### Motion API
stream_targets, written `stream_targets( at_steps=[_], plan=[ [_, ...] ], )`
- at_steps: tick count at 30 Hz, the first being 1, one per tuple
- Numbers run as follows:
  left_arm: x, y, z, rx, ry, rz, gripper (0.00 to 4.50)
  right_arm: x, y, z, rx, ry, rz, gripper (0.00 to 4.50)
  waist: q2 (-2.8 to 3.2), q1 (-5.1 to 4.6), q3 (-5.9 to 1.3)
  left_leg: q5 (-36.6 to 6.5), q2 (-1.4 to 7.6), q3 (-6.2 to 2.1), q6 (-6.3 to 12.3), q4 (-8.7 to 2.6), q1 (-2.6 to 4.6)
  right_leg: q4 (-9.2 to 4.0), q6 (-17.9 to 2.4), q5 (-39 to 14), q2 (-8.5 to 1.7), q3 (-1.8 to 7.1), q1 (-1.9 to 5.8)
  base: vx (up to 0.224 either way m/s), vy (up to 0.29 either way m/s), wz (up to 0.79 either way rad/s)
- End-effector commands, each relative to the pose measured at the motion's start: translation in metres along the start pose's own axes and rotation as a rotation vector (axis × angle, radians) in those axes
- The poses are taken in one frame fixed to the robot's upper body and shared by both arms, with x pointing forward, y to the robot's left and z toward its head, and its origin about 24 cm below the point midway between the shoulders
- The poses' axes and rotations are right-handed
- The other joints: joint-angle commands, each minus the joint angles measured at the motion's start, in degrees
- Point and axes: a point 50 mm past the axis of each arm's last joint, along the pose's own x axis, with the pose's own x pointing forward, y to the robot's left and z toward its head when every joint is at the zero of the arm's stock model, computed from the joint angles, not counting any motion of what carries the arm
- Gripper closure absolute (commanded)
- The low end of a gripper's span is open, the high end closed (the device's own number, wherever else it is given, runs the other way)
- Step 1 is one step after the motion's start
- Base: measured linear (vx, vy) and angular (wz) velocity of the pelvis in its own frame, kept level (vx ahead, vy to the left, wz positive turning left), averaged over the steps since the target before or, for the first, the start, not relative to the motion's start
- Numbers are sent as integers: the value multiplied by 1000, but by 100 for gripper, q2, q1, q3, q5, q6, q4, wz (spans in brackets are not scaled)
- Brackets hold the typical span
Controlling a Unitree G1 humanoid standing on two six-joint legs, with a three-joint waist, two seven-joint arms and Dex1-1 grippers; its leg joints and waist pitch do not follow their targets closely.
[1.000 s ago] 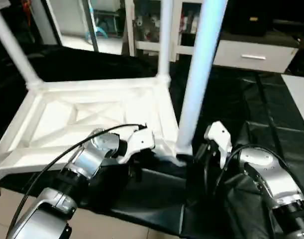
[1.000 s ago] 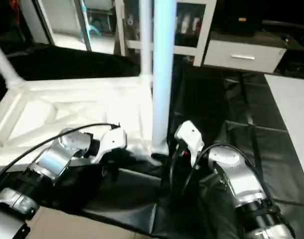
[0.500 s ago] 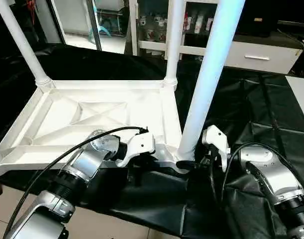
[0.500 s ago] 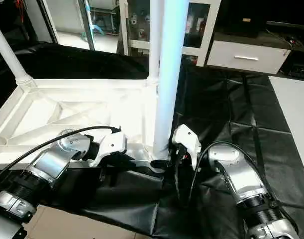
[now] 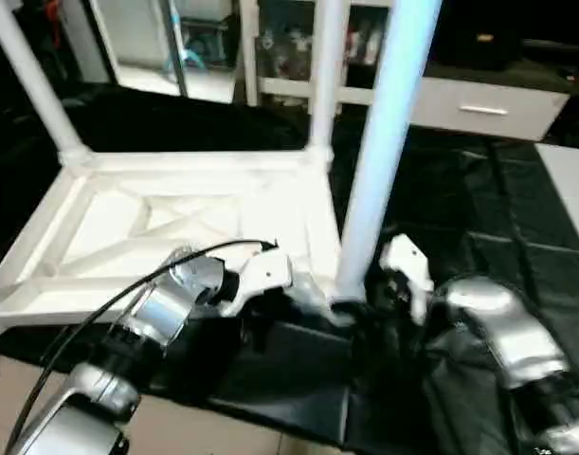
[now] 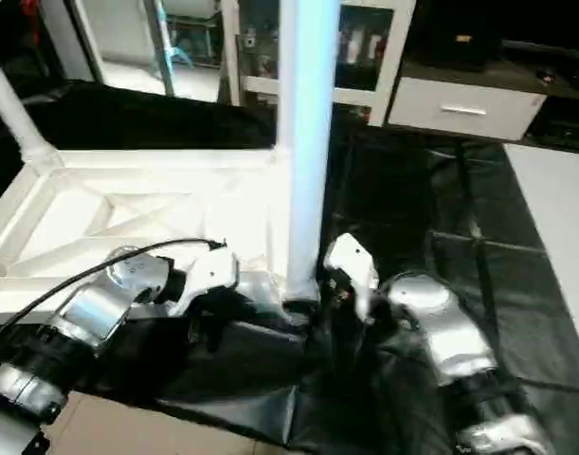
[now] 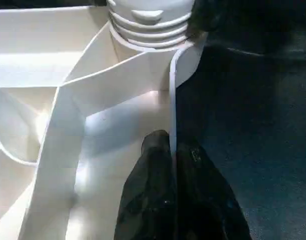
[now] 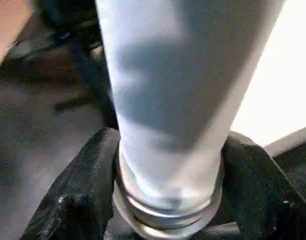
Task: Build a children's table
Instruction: Rotate leg to tighten
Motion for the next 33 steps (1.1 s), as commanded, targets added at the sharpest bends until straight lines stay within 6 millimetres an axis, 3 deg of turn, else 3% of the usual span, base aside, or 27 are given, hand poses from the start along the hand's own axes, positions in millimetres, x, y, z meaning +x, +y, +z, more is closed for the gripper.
stream_targets(
  at_steps=[1, 3, 4, 7, 10, 12, 13, 16, 19, 20, 21, 22, 23, 27, 30, 33],
  plan=[
    [21, 5, 9, -22, -60, 105, 450, 7, -21, -3, 65, -1, -328, 183, -107, -46, -281, -1019, 217, -73, 340, -447, -59, -422, -1285, -1673, -256, 174, 287, 0, 0, 0],
    [27, 14, 13, -54, -70, 195, 450, 12, -24, -7, 134, -13, -479, 184, -115, -110, -286, -1161, 201, -79, 168, -454, -16, -470, -1137, -1989, -245, 186, 250, 0, 0, 0],
    [29, 16, 15, -56, -70, 218, 450, 14, -25, -8, 152, -13, -536, 184, -113, -122, -289, -1125, 201, -97, 130, -469, -37, -468, -1081, -1979, -254, 190, 267, 0, 0, 0],
    [34, 23, 20, -52, -57, 300, 450, 19, -28, -14, 223, -16, -722, 184, -102, -137, -307, -1012, 192, -77, 286, -448, -45, -467, -1124, -1647, -254, 205, 262, 0, 0, 0],
    [38, 28, 23, -55, -44, 365, 450, 23, -27, -19, 264, -3, -898, 184, -55, -120, -321, -833, 191, -81, 305, -447, -48, -445, -1184, -1407, -260, 201, 272, 0, 0, 0],
    [41, 31, 24, -71, -45, 408, 450, 24, -25, -24, 276, 25, -1045, 184, -64, -127, -325, -678, 184, -63, 300, -438, -46, -427, -1238, -1111, -241, 212, 251, 0, 0, 0],
    [43, 32, 25, -76, -44, 421, 450, 27, -22, -25, 268, 42, -1088, 184, -56, -112, -348, -582, 179, -74, 333, -437, -45, -394, -1268, -914, -245, 203, 291, 0, 0, 0],
    [45, 33, 25, -73, -40, 432, 450, 43, -14, -17, 253, 1, -1046, 184, -55, -84, -350, -547, 170, -49, 510, -420, -32, -388, -1379, -626, -247, 204, 285, 0, 0, 0],
    [44, 33, 22, -73, -37, 434, 450, 53, -8, -6, 252, -59, -961, 184, -51, -85, -329, -721, 182, -54, 586, -435, -47, -410, -1355, -818, -259, 199, 295, 0, 0, 0],
    [44, 33, 20, -75, -35, 432, 450, 55, -7, -4, 253, -80, -927, 184, -94, -93, -320, -817, 179, -51, 585, -439, -55, -430, -1311, -995, -258, 198, 297, 0, 0, 0],
    [43, 33, 20, -75, -35, 432, 450, 55, -7, -3, 254, -86, -922, 184, -83, -85, -318, -859, 180, -55, 575, -441, -56, -432, -1288, -1092, -270, 201, 303, 0, 0, 0],
    [43, 33, 19, -74, -34, 432, 450, 55, -6, -2, 258, -97, -912, 128, -69, -81, -318, -890, 189, -56, 559, -444, -43, -443, -1256, -1194, -270, 204, 288, 0, 0, 0],
    [42, 33, 18, -74, -31, 430, 450, 54, -6, 0, 256, -118, -900, 114, -82, -78, -320, -852, 192, -61, 559, -447, -53, -437, -1242, -1187, -274, 204, 295, 0, 0, 0],
    [40, 30, 12, -66, -23, 398, 450, 51, -5, 5, 240, -166, -865, 84, -84, -84, -322, -744, 192, -67, 598, -447, -82, -416, -1253, -1016, -272, 199, 311, 0, 0, 0],
    [38, 28, 9, -55, -18, 365, 450, 48, -6, 7, 239, -189, -808, 65, -74, -104, -301, -961, 198, -64, 582, -460, -59, -455, -1251, -1307, -272, 200, 290, 0, 0, 0],
    [36, 22, 5, -56, -16, 305, 450, 41, -9, 10, 201, -198, -729, 47, -70, -121, -307, -920, 206, -71, 611, -457, -70, -442, -1240, -1257, -271, 200, 304, 0, 0, 0]
  ],
)
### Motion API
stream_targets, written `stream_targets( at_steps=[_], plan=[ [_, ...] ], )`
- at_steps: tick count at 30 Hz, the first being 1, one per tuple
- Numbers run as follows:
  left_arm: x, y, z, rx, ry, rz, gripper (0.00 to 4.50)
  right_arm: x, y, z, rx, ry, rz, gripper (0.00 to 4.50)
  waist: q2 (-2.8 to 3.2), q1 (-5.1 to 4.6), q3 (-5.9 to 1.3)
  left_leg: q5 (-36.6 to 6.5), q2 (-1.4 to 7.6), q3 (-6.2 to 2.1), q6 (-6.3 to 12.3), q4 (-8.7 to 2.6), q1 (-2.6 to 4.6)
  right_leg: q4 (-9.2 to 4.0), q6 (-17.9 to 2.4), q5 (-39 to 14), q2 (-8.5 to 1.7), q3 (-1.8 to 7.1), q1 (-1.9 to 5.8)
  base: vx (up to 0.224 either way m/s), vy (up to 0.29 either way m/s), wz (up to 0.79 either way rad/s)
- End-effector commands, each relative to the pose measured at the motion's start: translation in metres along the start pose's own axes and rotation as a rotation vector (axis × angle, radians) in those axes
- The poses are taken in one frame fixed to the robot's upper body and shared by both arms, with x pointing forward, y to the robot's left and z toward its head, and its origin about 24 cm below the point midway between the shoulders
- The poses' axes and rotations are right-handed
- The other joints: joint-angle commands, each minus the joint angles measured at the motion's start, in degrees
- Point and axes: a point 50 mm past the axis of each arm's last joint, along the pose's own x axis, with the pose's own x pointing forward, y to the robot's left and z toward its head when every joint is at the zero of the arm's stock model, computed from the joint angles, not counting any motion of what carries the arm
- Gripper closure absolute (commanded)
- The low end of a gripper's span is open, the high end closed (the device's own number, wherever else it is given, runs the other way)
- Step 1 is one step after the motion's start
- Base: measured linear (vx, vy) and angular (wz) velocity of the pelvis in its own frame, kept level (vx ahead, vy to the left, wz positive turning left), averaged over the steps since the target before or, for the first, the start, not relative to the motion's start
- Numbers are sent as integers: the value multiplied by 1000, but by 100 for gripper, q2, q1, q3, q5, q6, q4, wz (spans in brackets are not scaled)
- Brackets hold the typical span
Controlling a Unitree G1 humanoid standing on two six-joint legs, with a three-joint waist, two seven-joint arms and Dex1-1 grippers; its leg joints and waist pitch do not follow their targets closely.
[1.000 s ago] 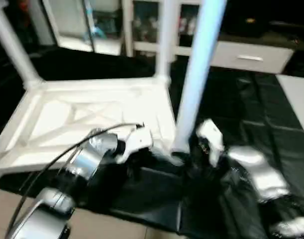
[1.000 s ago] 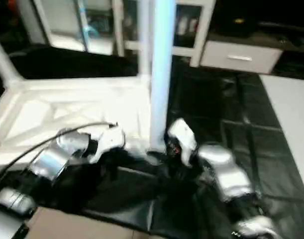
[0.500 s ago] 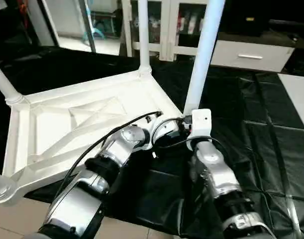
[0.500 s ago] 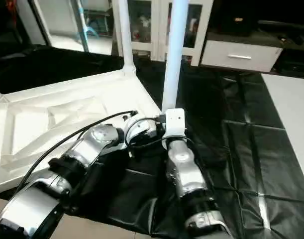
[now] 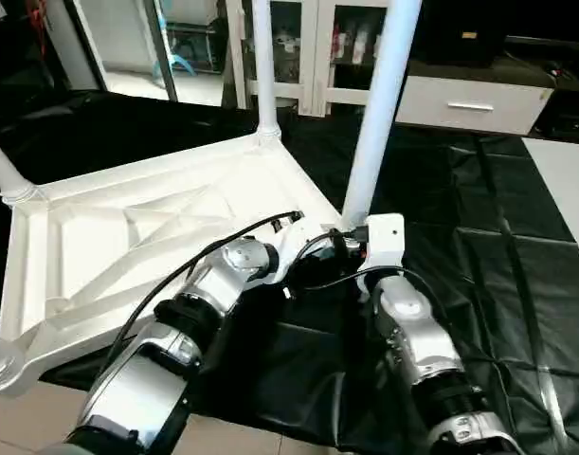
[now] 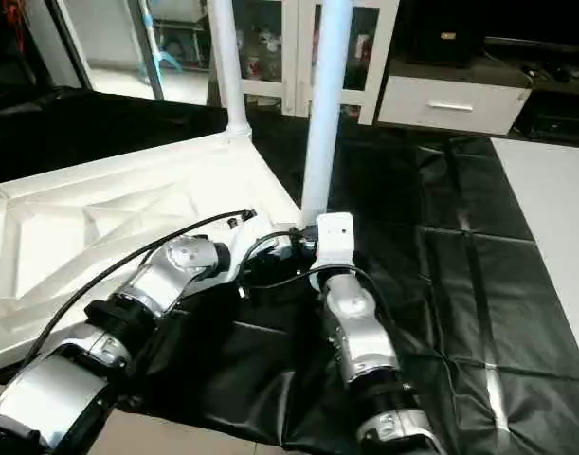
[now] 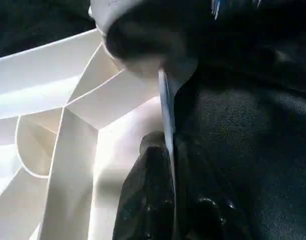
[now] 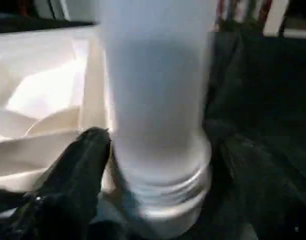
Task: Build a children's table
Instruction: Rotate leg to tighten
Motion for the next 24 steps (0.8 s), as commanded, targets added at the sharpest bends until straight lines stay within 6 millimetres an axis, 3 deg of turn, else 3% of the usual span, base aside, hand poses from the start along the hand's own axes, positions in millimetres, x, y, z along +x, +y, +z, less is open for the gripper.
stream_targets(
  at_steps=[1, 5, 7, 12, 14, 17, 24],
  plan=[
    [-4, -10, -15, -37, -22, -56, 450, -3, -3, 5, -7, -8, 93, 37, -129, 34, -285, -876, 220, -56, 636, -416, -65, -412, -1266, -1198, -264, 186, 296, 0, 0, 0],
    [-10, -17, -19, -25, -25, -162, 450, -11, -8, 12, -59, 9, 297, 5, -117, 37, -287, -822, 247, -61, 730, -412, -77, -385, -1415, -994, -267, 178, 313, 0, 0, 0],
    [-17, -21, -26, -9, -7, -245, 450, -22, -12, 14, -144, 45, 473, 5, -108, 52, -285, -853, 259, -59, 731, -412, -63, -385, -1435, -996, -271, 180, 315, 0, 0, 0],
    [-25, -27, -30, -6, 2, -337, 450, -39, -18, 13, -222, 104, 681, 5, -104, 87, -269, -963, 271, -55, 738, -417, -58, -391, -1487, -1054, -270, 183, 308, 0, 0, 0],
    [-33, -37, -30, -15, -6, -477, 450, -53, -24, 16, -265, 150, 832, 5, -116, 104, -271, -991, 304, -69, 715, -428, -55, -374, -1480, -1074, -286, 193, 322, 0, 0, 0],
    [-37, -41, -30, -23, 0, -528, 450, -54, -26, 17, -271, 154, 842, 5, -105, 97, -259, -1071, 297, -55, 666, -434, -35, -394, -1521, -1212, -280, 196, 274, 0, 0, 0],
    [-42, -47, -30, -31, 22, -580, 450, -61, -22, 13, -324, 235, 948, 5, -107, 155, -256, -986, 303, -54, 578, -439, -23, -393, -1457, -1243, -271, 203, 265, 0, 0, 0]
  ],
)
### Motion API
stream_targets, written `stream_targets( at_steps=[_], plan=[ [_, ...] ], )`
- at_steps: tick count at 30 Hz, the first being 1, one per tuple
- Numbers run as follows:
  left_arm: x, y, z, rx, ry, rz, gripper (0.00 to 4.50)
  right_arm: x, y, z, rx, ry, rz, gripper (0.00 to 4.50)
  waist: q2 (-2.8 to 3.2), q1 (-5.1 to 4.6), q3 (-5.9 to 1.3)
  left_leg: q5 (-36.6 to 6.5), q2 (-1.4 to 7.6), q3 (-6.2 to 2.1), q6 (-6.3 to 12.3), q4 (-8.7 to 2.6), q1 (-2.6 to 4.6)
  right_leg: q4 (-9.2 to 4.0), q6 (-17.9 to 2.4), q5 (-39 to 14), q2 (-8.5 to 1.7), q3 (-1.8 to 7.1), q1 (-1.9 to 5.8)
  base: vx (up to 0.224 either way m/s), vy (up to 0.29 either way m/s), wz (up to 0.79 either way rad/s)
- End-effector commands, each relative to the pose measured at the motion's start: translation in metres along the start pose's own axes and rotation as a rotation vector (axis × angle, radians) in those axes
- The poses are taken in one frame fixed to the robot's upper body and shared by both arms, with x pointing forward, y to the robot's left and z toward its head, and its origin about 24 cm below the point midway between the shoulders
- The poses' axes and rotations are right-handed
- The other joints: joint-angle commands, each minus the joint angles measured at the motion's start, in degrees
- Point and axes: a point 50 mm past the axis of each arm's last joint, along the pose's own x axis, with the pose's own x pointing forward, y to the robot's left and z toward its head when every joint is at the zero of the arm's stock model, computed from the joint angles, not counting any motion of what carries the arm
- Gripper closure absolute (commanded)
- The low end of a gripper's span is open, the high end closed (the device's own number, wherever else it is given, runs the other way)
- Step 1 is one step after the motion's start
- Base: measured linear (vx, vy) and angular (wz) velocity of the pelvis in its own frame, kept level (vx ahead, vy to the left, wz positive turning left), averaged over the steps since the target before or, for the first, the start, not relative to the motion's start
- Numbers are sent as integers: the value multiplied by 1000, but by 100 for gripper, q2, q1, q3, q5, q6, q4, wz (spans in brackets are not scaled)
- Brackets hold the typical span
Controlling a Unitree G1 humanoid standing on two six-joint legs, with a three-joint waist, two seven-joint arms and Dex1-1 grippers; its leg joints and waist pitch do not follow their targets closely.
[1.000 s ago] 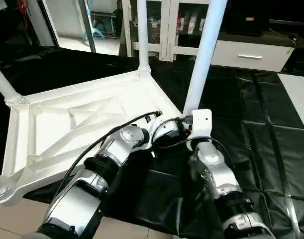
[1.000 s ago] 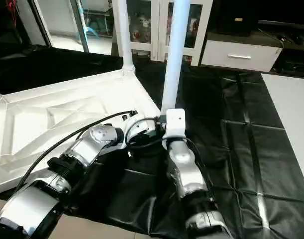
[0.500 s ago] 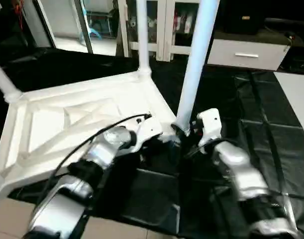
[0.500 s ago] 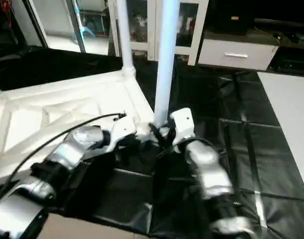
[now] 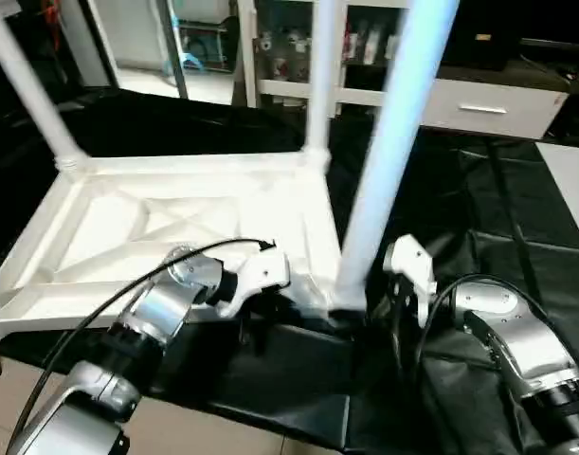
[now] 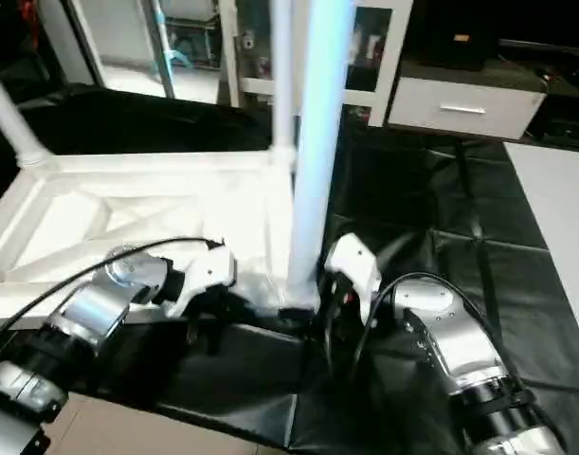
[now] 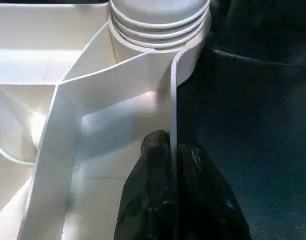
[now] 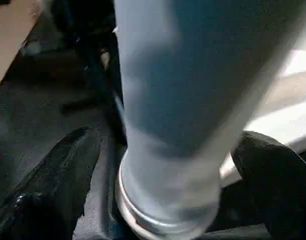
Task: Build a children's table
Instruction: Rotate leg to tighten
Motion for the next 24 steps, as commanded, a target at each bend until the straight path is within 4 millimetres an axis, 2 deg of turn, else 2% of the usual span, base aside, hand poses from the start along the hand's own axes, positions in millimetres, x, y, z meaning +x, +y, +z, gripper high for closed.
stream_targets(
  at_steps=[1, 7, 9, 19, 20, 24],
  plan=[
    [15, -14, -10, -34, 36, -104, 450, 3, 2, -1, -29, 29, 18, 5, -104, -24, -267, -921, 290, -55, 592, -435, -23, -383, -1473, -1164, -273, 214, 263, 0, 0, 0],
    [13, -16, -8, -42, 42, -106, 450, 7, 3, -2, -43, 32, 19, 20, -110, -5, -280, -775, 281, -55, 611, -423, -29, -354, -1503, -948, -271, 209, 279, 0, 0, 0],
    [12, -16, -8, -43, 44, -105, 450, 7, 2, -1, -42, 29, 17, 48, -104, -5, -278, -780, 284, -55, 620, -425, -25, -356, -1509, -950, -270, 208, 277, 0, 0, 0],
    [10, -18, -10, -54, 57, -107, 450, 2, 0, 0, -33, 18, 30, 113, -110, -5, -292, -689, 283, -53, 661, -409, -22, -327, -1566, -769, -268, 206, 292, 0, 0, 0],
    [10, -18, -10, -55, 58, -107, 450, 2, 0, 0, -30, 18, 32, 136, -109, -7, -293, -646, 280, -52, 687, -404, -25, -321, -1589, -690, -264, 205, 292, 0, 0, 0],
    [10, -18, -10, -57, 62, -107, 450, 3, 1, -2, -24, 17, 36, 168, -111, -4, -294, -618, 276, -51, 716, -398, -27, -318, -1607, -659, -265, 201, 299, 0, 0, 0]
  ],
)
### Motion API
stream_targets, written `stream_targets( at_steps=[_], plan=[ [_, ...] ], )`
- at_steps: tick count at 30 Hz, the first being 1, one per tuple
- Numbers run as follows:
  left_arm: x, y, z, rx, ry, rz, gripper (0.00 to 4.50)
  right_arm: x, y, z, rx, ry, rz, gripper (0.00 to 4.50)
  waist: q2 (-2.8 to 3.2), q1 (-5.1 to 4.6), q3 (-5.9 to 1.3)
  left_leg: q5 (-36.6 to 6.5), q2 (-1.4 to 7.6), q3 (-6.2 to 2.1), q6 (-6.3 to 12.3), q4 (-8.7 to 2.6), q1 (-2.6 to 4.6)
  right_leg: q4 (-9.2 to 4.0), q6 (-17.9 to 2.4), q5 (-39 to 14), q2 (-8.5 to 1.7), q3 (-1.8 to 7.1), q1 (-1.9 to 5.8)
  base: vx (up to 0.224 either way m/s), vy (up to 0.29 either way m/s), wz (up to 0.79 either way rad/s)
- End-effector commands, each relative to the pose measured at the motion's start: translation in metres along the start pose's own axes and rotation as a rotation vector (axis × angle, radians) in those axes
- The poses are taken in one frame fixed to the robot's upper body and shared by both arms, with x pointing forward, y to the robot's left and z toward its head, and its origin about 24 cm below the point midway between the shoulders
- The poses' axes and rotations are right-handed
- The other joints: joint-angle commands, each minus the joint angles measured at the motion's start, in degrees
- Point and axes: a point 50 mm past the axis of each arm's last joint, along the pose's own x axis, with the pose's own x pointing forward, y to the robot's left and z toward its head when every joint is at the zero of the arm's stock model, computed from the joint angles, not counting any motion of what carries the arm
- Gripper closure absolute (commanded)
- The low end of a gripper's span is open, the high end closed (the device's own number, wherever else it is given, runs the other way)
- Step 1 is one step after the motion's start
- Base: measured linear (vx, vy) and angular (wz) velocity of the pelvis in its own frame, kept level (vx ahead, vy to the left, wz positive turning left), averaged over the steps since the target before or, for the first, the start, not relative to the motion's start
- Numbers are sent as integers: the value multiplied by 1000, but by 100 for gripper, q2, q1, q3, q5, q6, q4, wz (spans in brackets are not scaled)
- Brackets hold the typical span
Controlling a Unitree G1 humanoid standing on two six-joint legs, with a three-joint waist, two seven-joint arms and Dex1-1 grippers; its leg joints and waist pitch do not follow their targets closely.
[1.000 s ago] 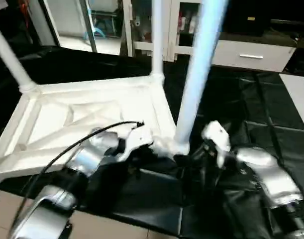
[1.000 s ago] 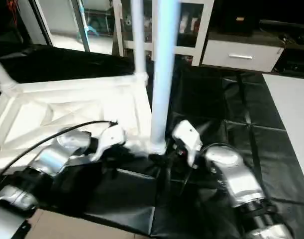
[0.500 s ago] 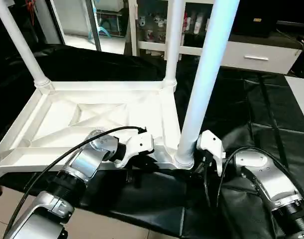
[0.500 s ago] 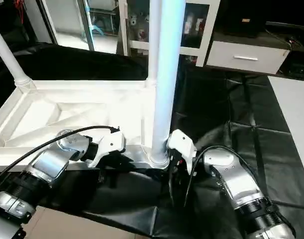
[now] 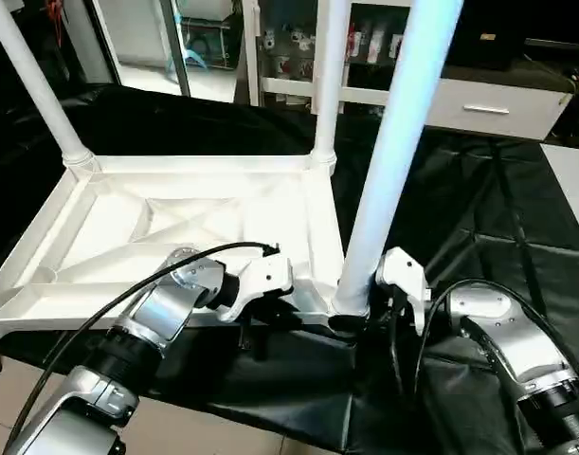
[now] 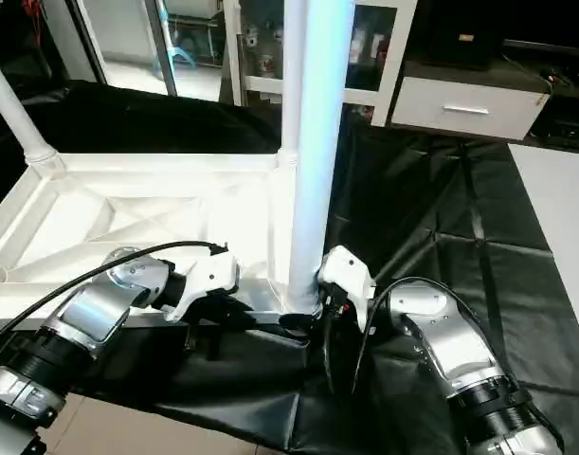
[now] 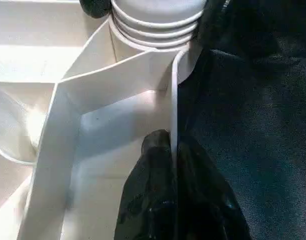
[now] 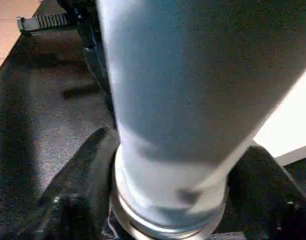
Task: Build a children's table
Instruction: Rotate leg to tighten
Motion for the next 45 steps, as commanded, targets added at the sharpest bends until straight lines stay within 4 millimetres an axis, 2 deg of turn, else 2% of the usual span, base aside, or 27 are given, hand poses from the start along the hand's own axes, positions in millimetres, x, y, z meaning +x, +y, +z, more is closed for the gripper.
stream_targets(
  at_steps=[1, 9, 11, 14, 15, 16, 17, 18, 19, 20, 22, 23, 25, 26, 28, 30, 31, 33, 35, 37, 38, 39, 41, 43, 44, 45],
  plan=[
    [13, -14, -12, -41, 45, -92, 450, 0, -1, 3, -10, -9, 17, 168, -101, -24, -303, -646, 272, -55, 682, -397, -24, -319, -1600, -691, -263, 201, 305, 0, 0, 0],
    [12, -13, -15, -45, 60, -79, 450, 4, -3, 0, 1, -9, -34, 182, -97, -23, -308, -588, 271, -55, 692, -390, -23, -308, -1619, -617, -265, 200, 305, 0, 0, 0],
    [13, -12, -16, -43, 63, -69, 450, 5, -5, -1, 0, -6, -62, 183, -96, -38, -298, -710, 266, -54, 641, -400, -25, -329, -1599, -773, -262, 197, 299, 0, 0, 0],
    [18, -1, -17, -52, 59, 57, 450, 14, -18, -7, 46, -16, -276, 183, -97, -75, -268, -985, 258, -62, 485, -426, -26, -380, -1478, -1219, -258, 192, 279, 0, 0, 0],
    [22, 5, -16, -64, 45, 124, 450, 18, -24, -9, 86, -37, -379, 183, -109, -124, -252, -1202, 237, -62, 364, -437, -23, -426, -1362, -1612, -244, 189, 252, 0, 0, 0],
    [24, 10, -14, -88, 28, 177, 450, 20, -27, -10, 126, -55, -447, 183, -98, -169, -256, -1404, 235, -80, 197, -456, 9, -460, -1251, -1976, -246, 182, 231, -51, 1, 1],
    [26, 13, -12, -106, 17, 211, 450, 22, -28, -11, 154, -66, -491, 184, -121, -203, -260, -1497, 227, -114, 110, -473, -22, -465, -1125, -2211, -251, 168, 267, -58, 12, -3],
    [28, 18, -9, -117, 1, 264, 450, 25, -31, -12, 185, -73, -577, 184, -123, -211, -259, -1530, 228, -120, 101, -480, -25, -472, -1070, -2259, -245, 170, 262, -58, 12, -3],
    [30, 22, -7, -131, -9, 308, 450, 27, -34, -12, 205, -72, -645, 184, -115, -238, -247, -1692, 226, -109, 78, -478, 16, -515, -1021, -2399, -247, 182, 197, 0, 0, 0],
    [33, 26, -5, -142, -16, 352, 450, 30, -36, -13, 222, -71, -721, 184, -134, -263, -251, -1732, 204, -120, 64, -477, -6, -524, -941, -2518, -239, 176, 207, 0, 0, 0],
    [35, 32, 0, -152, -18, 417, 450, 35, -39, -13, 255, -68, -837, 184, -135, -283, -266, -1703, 194, -122, 80, -475, 2, -542, -890, -2558, -250, 185, 190, 0, 0, 0],
    [37, 36, 3, -161, -23, 462, 450, 39, -39, -11, 274, -70, -893, 184, -120, -277, -273, -1604, 196, -126, 126, -477, -24, -531, -884, -2472, -254, 188, 213, 0, 0, 0],
    [37, 40, 6, -170, -29, 510, 450, 43, -40, -11, 291, -68, -950, 184, -127, -286, -278, -1526, 184, -109, 162, -465, -30, -538, -906, -2365, -248, 193, 201, 0, 0, 0],
    [38, 48, 11, -183, -40, 601, 450, 47, -41, -11, 325, -52, -1076, 184, -120, -276, -285, -1373, 185, -101, 190, -462, -46, -525, -921, -2189, -250, 202, 210, 0, 0, 0],
    [38, 54, 16, -181, -49, 678, 450, 52, -41, -12, 358, -32, -1182, 184, -109, -264, -315, -1165, 169, -88, 185, -442, -28, -490, -1026, -1830, -240, 205, 205, 0, 0, 0],
    [39, 57, 19, -179, -55, 712, 450, 58, -40, -9, 342, -36, -1199, 184, -114, -220, -338, -888, 172, -70, 339, -414, -21, -425, -1203, -1164, -238, 203, 236, 0, 0, 0],
    [40, 58, 20, -177, -57, 717, 450, 61, -39, -6, 334, -45, -1190, 184, -136, -223, -339, -824, 170, -64, 407, -407, -37, -412, -1247, -1017, -234, 201, 250, 0, 0, 0],
    [40, 58, 20, -177, -57, 717, 450, 61, -39, -6, 334, -45, -1190, 184, -106, -197, -348, -606, 187, -75, 566, -399, -75, -368, -1312, -695, -250, 191, 287, 0, 0, 0],
    [41, 59, 21, -177, -59, 716, 450, 65, -39, 0, 344, -89, -1188, 184, -108, -175, -361, -432, 183, -53, 732, -370, -55, -334, -1437, -366, -250, 195, 276, 0, 0, 0],
    [40, 58, 16, -173, -56, 694, 450, 67, -38, 5, 342, -154, -1114, 184, -116, -145, -342, -484, 188, -47, 796, -377, -61, -348, -1464, -435, -262, 191, 290, 0, 0, 0],
    [40, 58, 16, -173, -56, 694, 450, 67, -38, 5, 342, -154, -1114, 149, -119, -142, -332, -540, 186, -49, 792, -384, -67, -360, -1446, -544, -265, 189, 296, 0, 0, 0],
    [39, 56, 14, -173, -52, 677, 450, 66, -38, 7, 320, -171, -1089, 149, -126, -138, -329, -600, 191, -49, 778, -389, -63, -371, -1424, -660, -268, 186, 298, 0, 0, 0],
    [37, 54, 10, -165, -43, 636, 450, 60, -37, 11, 270, -212, -1017, 108, -111, -132, -321, -721, 203, -54, 727, -396, -63, -389, -1366, -888, -272, 189, 298, 0, 0, 0],
    [37, 53, 8, -162, -40, 626, 450, 58, -37, 11, 269, -219, -1011, 102, -119, -136, -321, -719, 205, -56, 730, -396, -72, -383, -1352, -893, -265, 190, 299, 0, 0, 0],
    [35, 51, 5, -151, -24, 597, 450, 55, -38, 11, 290, -235, -959, 92, -102, -166, -313, -703, 197, -78, 714, -413, -123, -374, -1275, -884, -270, 184, 343, 0, 0, 0],
    [35, 49, 2, -144, -8, 570, 450, 53, -38, 12, 299, -243, -902, 78, -106, -216, -313, -781, 206, -93, 710, -419, -129, -375, -1276, -895, -263, 172, 350, 0, 0, 0]
  ],
)
